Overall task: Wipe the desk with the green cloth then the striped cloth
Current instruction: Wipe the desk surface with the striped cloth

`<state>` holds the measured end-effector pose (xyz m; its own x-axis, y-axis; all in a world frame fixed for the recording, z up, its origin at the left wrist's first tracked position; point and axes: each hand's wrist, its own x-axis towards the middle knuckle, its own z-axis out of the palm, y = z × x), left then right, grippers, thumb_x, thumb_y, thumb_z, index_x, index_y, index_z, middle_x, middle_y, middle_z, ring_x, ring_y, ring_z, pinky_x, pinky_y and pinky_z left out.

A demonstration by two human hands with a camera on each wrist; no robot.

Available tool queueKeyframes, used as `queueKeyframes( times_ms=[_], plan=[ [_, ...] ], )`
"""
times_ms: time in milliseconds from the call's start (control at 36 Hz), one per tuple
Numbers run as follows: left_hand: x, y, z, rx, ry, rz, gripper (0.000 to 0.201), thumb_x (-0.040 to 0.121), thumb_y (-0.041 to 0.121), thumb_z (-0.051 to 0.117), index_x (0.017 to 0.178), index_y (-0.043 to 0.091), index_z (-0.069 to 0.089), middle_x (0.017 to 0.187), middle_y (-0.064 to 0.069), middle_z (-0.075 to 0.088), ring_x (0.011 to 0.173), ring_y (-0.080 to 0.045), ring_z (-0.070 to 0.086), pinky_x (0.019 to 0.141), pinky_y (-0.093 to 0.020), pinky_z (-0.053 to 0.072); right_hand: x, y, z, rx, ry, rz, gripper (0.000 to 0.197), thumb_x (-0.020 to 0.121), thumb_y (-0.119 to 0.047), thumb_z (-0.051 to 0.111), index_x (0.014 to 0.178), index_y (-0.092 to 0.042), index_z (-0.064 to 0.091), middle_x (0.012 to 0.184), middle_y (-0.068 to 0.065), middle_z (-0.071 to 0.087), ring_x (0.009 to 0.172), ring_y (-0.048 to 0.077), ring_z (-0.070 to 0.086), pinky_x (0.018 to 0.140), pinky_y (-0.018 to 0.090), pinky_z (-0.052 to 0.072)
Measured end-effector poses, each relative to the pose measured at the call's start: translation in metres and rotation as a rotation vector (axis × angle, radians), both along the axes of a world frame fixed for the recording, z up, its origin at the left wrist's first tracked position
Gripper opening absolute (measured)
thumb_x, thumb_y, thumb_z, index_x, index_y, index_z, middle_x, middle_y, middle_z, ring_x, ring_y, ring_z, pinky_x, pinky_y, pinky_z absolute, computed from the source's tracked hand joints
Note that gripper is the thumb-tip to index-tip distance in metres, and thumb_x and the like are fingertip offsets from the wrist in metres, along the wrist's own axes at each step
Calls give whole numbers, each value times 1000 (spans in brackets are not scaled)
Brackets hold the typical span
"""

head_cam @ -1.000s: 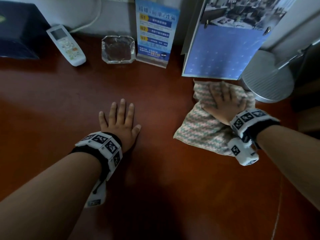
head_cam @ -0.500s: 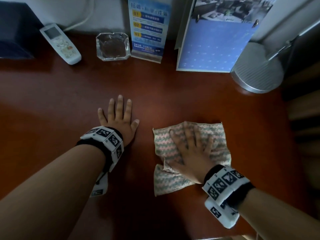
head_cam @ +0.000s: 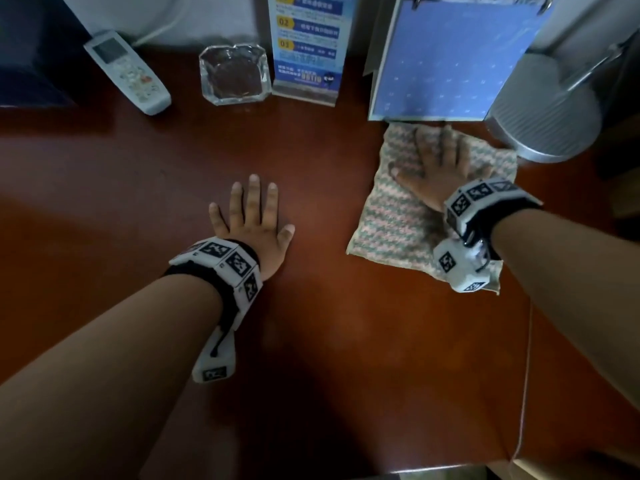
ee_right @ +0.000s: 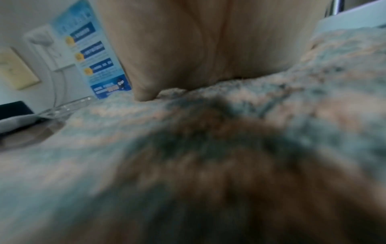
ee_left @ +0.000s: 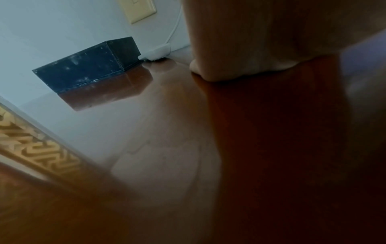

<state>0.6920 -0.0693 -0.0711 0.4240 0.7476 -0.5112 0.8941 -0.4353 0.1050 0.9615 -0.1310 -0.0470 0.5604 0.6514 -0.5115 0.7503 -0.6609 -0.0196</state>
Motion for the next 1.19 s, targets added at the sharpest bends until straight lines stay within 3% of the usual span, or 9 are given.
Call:
queueKeyframes(
  times_ms=[56,167,250,333,444,556,750,944,1194],
  plan=[
    [0,1,1,-17,-1,-3,63,97,51,9,146,26,-23,153,1,-31,142,-25,-24,113,-53,-12,-8,-10,-7,0,0,-13,79,84,-78,23,145,-46,-16,155,-6,-30,144,26,-22,109,68,-6],
    [3,0,6,-34,29,-4,63,98,50,9,146,24,-24,152,0,-33,141,-25,-26,113,-53,-12,-44,-51,-15,28,23,45,80,82,-79,23,143,-48,-19,154,-8,-32,143,25,-23,108,68,-8],
    [5,0,10,-49,57,2,64,98,50,9,144,24,-27,150,-1,-36,140,-25,-28,113,-54,-12,-79,-93,-16,-5,74,113,83,79,-83,21,133,-49,-32,147,-7,-41,142,26,-27,107,68,-12],
    [6,0,12,-59,81,1,64,98,50,7,143,24,-29,148,-1,-39,140,-25,-30,113,-54,-12,-114,-135,-14,-59,126,179,86,65,-88,9,122,-52,-43,133,-7,-54,139,27,-32,105,69,-15],
    [6,-2,14,-42,86,0,64,98,50,8,144,24,-28,149,-1,-37,140,-25,-28,113,-54,-12,-143,-168,-11,-77,192,233,90,63,-91,4,131,-50,-39,136,-7,-56,132,25,-45,102,67,-22],
    [9,-3,14,-8,112,-1,65,98,51,8,145,22,-27,151,-2,-35,141,-26,-26,114,-55,-9,-142,-165,-10,-59,200,227,86,69,-85,14,134,-54,-33,138,-10,-54,130,24,-47,101,68,-23],
    [7,-11,12,129,100,-48,65,97,49,6,148,17,-19,155,-7,-24,144,-27,-18,114,-58,-4,-103,-113,-14,-8,146,126,85,77,-84,28,137,-55,-25,144,-12,-45,138,24,-36,104,68,-18],
    [33,-51,23,95,-80,-162,62,100,41,14,149,19,-16,155,-3,-26,143,-23,-22,113,-57,-9,-71,-63,-13,34,77,70,83,80,-82,29,143,-51,-16,153,-9,-33,142,26,-27,106,68,-13],
    [53,-82,19,-77,-40,-42,59,101,39,13,149,23,-18,152,-1,-32,141,-25,-27,114,-55,-10,-115,-137,-17,77,75,202,77,87,-72,26,145,-47,-17,154,-4,-31,141,27,-28,105,69,-15]
  ],
)
